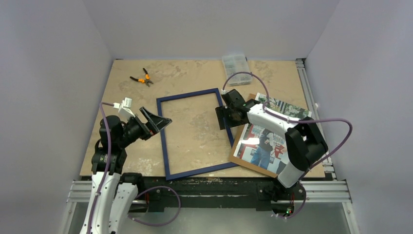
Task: Put the photo into the frame
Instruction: Adjust the photo frame at the center of the board.
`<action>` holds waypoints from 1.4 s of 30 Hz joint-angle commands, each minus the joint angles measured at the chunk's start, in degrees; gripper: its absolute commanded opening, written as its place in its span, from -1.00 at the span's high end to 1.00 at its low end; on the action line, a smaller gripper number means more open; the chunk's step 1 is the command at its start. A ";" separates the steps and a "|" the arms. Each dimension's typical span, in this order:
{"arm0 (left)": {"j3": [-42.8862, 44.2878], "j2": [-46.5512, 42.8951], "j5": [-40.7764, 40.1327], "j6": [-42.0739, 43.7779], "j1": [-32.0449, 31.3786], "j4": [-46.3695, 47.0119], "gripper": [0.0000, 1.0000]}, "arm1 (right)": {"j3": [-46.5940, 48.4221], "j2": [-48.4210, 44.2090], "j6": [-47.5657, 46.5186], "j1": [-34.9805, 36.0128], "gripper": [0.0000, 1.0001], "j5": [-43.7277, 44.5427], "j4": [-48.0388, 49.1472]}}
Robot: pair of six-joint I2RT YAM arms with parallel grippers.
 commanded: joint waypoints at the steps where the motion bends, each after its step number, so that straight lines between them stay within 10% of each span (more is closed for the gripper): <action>1: 0.72 0.36 2.08 -1.98 0.31 4.93 -1.00 | 4.78 4.74 -1.40 0.22 -0.50 5.56 -2.47; 10: 0.87 0.95 1.71 -2.60 0.40 4.65 -1.00 | 3.72 9.45 0.86 0.21 -0.25 3.39 -1.58; 15: 1.52 0.08 1.49 -2.68 0.39 3.71 -1.00 | 3.50 11.38 2.18 0.22 0.47 -1.86 0.14; 21: 2.61 -0.72 1.83 -2.73 0.39 3.15 -1.00 | 4.10 11.20 8.61 0.13 0.87 -6.66 0.96; 42: 3.58 1.07 3.02 -1.15 0.32 -0.11 -1.00 | 1.97 5.68 23.11 2.82 0.94 -2.00 5.81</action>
